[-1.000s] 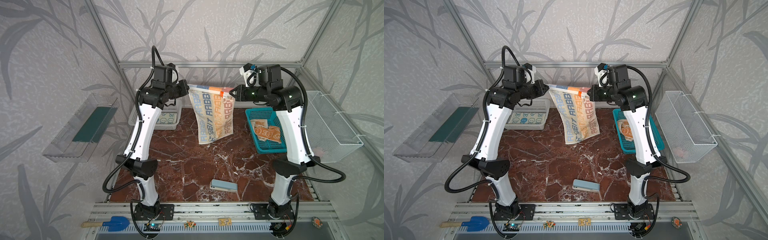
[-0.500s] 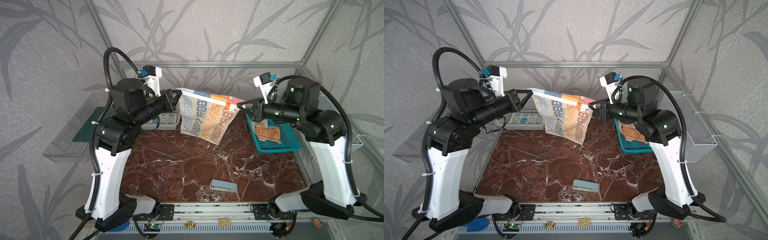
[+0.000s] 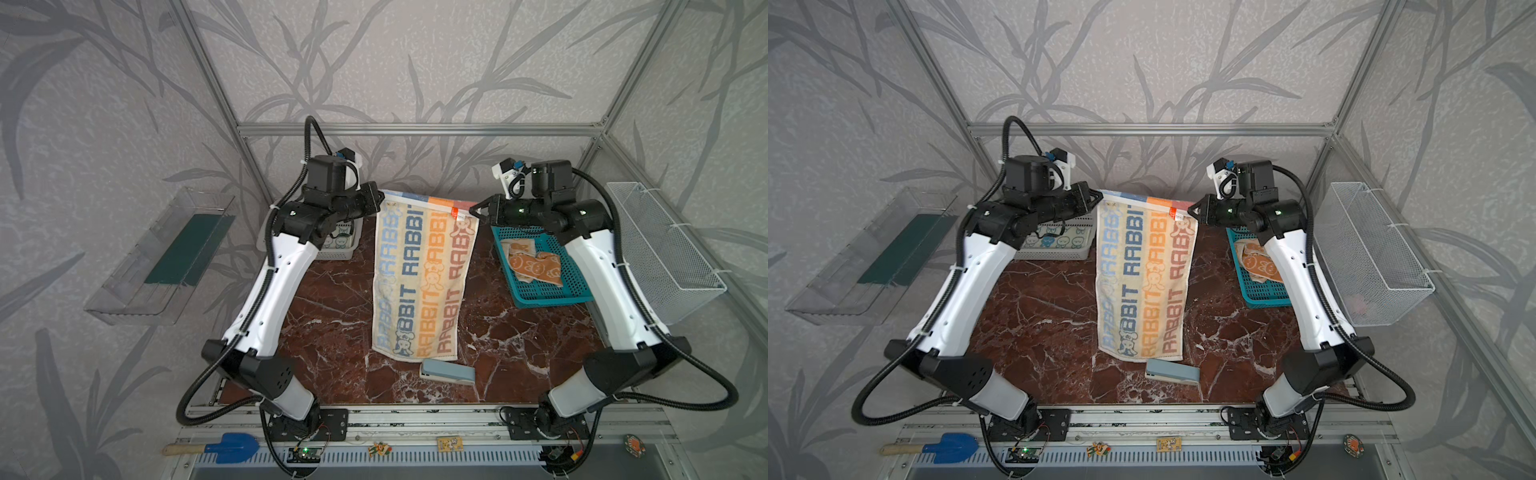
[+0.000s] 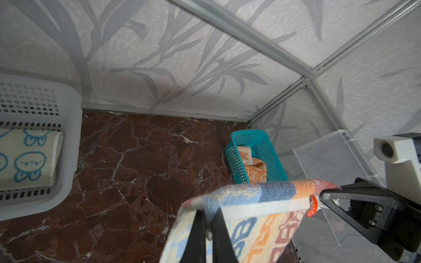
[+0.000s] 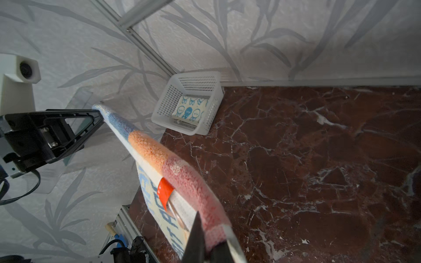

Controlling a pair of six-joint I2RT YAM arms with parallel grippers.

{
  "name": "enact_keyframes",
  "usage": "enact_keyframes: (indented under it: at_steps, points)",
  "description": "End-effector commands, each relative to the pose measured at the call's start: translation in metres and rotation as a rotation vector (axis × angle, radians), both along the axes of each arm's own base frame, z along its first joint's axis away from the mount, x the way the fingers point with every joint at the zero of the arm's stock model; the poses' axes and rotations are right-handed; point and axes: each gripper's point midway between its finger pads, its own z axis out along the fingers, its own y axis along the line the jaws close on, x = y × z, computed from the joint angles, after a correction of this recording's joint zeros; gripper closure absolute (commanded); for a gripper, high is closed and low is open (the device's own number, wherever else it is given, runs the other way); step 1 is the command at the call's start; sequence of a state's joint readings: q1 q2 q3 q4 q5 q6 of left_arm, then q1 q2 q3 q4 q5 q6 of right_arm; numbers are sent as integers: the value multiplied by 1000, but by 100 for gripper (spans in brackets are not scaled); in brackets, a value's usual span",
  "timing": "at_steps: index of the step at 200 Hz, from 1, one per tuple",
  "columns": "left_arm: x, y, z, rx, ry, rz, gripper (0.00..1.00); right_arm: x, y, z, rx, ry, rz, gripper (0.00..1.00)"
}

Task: Fold and stack the towels

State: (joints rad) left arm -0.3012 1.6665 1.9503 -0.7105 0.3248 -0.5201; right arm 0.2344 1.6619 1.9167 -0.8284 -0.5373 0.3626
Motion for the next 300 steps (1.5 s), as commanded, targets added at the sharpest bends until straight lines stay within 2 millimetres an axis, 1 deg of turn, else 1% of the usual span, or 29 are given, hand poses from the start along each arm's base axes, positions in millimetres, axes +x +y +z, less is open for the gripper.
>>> enact_keyframes:
  at_steps: [1, 15, 28, 52, 60, 84, 106, 126, 145, 162, 175, 208, 232, 242, 276, 287, 300]
  points:
    - [49, 29, -24, 12, 0, 115, 100, 38, -20, -42, -43, 65, -82, 100]
    - [71, 26, -55, 26, 52, 107, 100, 59, -17, -70, -49, 111, -70, 100]
    - [90, 25, -77, 47, 78, 102, 100, 77, -15, -95, -62, 155, -64, 100]
    - [120, 28, -119, 95, 135, 107, 100, 102, -10, -132, -73, 224, -47, 100]
    - [128, 28, -130, 110, 152, 104, 100, 108, -8, -143, -75, 243, -41, 100]
    - [144, 26, -161, 132, 206, 94, 100, 123, -3, -171, -79, 297, -28, 100]
    - [143, 25, -179, 143, 256, 84, 100, 125, 1, -186, -79, 339, 0, 100]
    - [129, 26, -196, 163, 315, 73, 100, 116, 2, -201, -85, 381, 5, 100]
    - [109, 27, -214, 175, 373, 65, 100, 102, 3, -216, -84, 420, 7, 100]
    - [88, 29, -227, 194, 399, 65, 100, 84, 3, -231, -90, 458, 7, 100]
    - [72, 31, -233, 199, 412, 70, 100, 69, 3, -238, -85, 474, 7, 100]
    - [29, 38, -258, 216, 483, 65, 100, 26, 3, -261, -103, 533, 14, 100]
    - [2, 42, -269, 221, 510, 63, 100, 0, 1, -269, -119, 554, 21, 100]
    - [-8, 43, -273, 223, 522, 60, 100, -9, 0, -268, -127, 558, 20, 100]
    - [-39, 43, -275, 221, 542, 57, 100, -41, -3, -264, -150, 567, 25, 100]
    - [-48, 45, -277, 221, 549, 60, 100, -50, -3, -267, -150, 574, 24, 100]
    - [-59, 45, -284, 222, 569, 56, 100, -63, -3, -276, -154, 601, 26, 100]
